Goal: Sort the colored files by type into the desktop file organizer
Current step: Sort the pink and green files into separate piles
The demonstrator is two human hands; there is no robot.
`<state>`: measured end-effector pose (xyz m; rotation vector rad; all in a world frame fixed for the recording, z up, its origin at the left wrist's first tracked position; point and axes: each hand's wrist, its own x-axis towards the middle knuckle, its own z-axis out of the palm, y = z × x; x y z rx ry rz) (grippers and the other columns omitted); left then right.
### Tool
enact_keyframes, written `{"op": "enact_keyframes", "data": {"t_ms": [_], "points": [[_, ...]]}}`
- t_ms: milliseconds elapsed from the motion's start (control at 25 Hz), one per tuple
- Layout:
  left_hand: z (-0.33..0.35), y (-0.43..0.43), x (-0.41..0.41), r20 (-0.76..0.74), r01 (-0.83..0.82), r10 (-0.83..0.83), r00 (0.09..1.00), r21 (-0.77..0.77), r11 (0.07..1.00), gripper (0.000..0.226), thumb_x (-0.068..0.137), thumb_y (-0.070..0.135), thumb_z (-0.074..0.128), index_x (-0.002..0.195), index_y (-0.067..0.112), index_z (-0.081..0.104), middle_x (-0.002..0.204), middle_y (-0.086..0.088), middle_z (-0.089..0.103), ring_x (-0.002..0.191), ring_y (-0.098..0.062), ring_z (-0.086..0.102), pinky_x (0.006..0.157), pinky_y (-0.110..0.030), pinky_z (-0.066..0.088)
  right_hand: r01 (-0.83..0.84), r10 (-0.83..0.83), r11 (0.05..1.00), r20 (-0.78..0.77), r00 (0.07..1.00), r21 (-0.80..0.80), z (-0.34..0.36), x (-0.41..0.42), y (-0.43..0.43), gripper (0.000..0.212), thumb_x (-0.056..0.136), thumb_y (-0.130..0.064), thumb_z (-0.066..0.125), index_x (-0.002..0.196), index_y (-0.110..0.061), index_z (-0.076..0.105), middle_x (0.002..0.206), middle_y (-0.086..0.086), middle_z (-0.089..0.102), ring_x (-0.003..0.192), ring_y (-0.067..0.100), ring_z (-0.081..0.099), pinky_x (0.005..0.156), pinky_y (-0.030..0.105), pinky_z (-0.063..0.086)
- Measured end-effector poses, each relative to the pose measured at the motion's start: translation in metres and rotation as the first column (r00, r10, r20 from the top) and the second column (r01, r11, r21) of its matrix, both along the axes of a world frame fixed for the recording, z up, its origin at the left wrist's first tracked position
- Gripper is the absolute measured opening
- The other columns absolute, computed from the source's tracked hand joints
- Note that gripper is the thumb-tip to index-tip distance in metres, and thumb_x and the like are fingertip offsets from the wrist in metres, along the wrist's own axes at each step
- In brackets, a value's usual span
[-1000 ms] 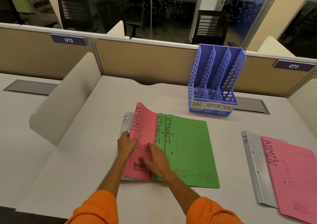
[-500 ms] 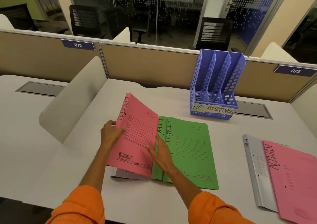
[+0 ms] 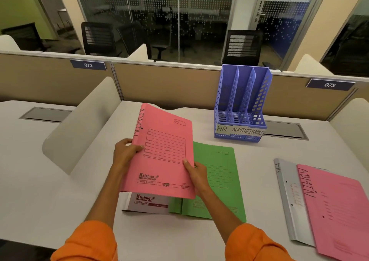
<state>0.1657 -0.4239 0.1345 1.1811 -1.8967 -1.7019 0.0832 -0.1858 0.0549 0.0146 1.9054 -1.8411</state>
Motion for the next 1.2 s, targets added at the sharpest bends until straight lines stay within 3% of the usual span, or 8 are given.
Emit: {"op": "enact_keyframes", "data": {"t_ms": [240, 480, 640, 800, 880, 1000, 1120, 1200], "points": [[-0.02, 0.069, -0.024, 0.03, 0.06, -0.061, 0.998, 0.048, 0.997, 0.04, 0.074, 0.009, 0.075, 0.112, 0.01, 0.063, 0.104, -0.014, 0.071, 0.081, -0.032, 0.072, 0.072, -0.048, 0.062, 0.117, -0.113, 0.987, -0.045, 0.993, 0.108, 0.003, -0.026, 0.068, 0.029, 0.082, -0.025, 0.075, 0.102, -0.005, 0.069, 0.096, 0.009, 0.074, 0.085, 0.025, 0.071, 0.08, 0.043, 0.06], [-0.027, 0.149, -0.058, 0.073, 0.19, -0.192, 0.979, 0.042, 0.981, 0.044, 0.073, 0.011, 0.078, 0.113, 0.01, 0.061, 0.1, -0.008, 0.068, 0.077, -0.021, 0.069, 0.053, -0.029, 0.054, 0.189, -0.159, 0.95, -0.138, 0.978, 0.247, 0.01, -0.049, 0.154, 0.026, 0.084, -0.031, 0.072, 0.098, -0.009, 0.073, 0.092, 0.007, 0.074, 0.08, 0.022, 0.07, 0.076, 0.039, 0.06], [-0.033, 0.196, -0.081, 0.116, 0.266, -0.271, 0.956, 0.055, 0.962, 0.041, 0.072, 0.013, 0.081, 0.108, 0.011, 0.061, 0.093, -0.004, 0.069, 0.081, -0.023, 0.07, 0.068, -0.037, 0.061, 0.217, -0.171, 0.929, -0.173, 0.97, 0.298, 0.015, -0.064, 0.209, 0.025, 0.085, -0.032, 0.071, 0.094, -0.009, 0.071, 0.09, 0.007, 0.073, 0.077, 0.022, 0.07, 0.074, 0.037, 0.06], [-0.038, 0.247, -0.102, 0.122, 0.334, -0.338, 0.933, 0.055, 0.941, 0.045, 0.071, 0.014, 0.081, 0.11, 0.008, 0.059, 0.091, -0.002, 0.067, 0.081, -0.02, 0.069, 0.065, -0.033, 0.059, 0.263, -0.211, 0.909, -0.189, 0.959, 0.322, 0.02, -0.076, 0.266, 0.025, 0.084, -0.03, 0.072, 0.096, -0.007, 0.072, 0.091, 0.007, 0.073, 0.076, 0.02, 0.069, 0.069, 0.032, 0.058], [-0.039, 0.273, -0.112, 0.148, 0.365, -0.368, 0.918, 0.042, 0.93, 0.044, 0.07, 0.015, 0.081, 0.108, 0.007, 0.06, 0.096, -0.006, 0.068, 0.084, -0.023, 0.07, 0.071, -0.038, 0.062, 0.278, -0.224, 0.899, -0.191, 0.956, 0.339, 0.021, -0.084, 0.296, 0.025, 0.082, -0.026, 0.074, 0.095, -0.005, 0.073, 0.089, 0.009, 0.073, 0.075, 0.022, 0.069, 0.069, 0.034, 0.058], [-0.041, 0.318, -0.127, 0.182, 0.418, -0.416, 0.891, 0.028, 0.908, 0.034, 0.071, 0.016, 0.079, 0.1, 0.006, 0.064, 0.095, -0.009, 0.071, 0.084, -0.024, 0.071, 0.074, -0.041, 0.063, 0.302, -0.256, 0.88, -0.169, 0.952, 0.366, 0.022, -0.095, 0.344, 0.023, 0.081, -0.022, 0.075, 0.094, -0.004, 0.073, 0.089, 0.013, 0.074, 0.078, 0.027, 0.07, 0.075, 0.042, 0.06], [-0.041, 0.353, -0.134, 0.182, 0.476, -0.473, 0.862, 0.026, 0.879, 0.015, 0.074, 0.013, 0.076, 0.086, 0.01, 0.066, 0.093, -0.01, 0.073, 0.079, -0.023, 0.072, 0.069, -0.04, 0.064, 0.324, -0.277, 0.856, -0.172, 0.945, 0.402, 0.023, -0.101, 0.381, 0.025, 0.08, -0.02, 0.076, 0.098, -0.003, 0.071, 0.092, 0.014, 0.073, 0.076, 0.025, 0.068, 0.07, 0.035, 0.058], [-0.042, 0.386, -0.141, 0.179, 0.519, -0.515, 0.838, 0.031, 0.854, 0.013, 0.075, 0.011, 0.076, 0.084, 0.009, 0.066, 0.093, -0.012, 0.074, 0.081, -0.025, 0.073, 0.07, -0.043, 0.064, 0.347, -0.302, 0.835, -0.171, 0.938, 0.426, 0.021, -0.107, 0.415, 0.027, 0.08, -0.021, 0.077, 0.097, -0.001, 0.071, 0.091, 0.015, 0.072, 0.08, 0.028, 0.068, 0.074, 0.037, 0.058]]}}
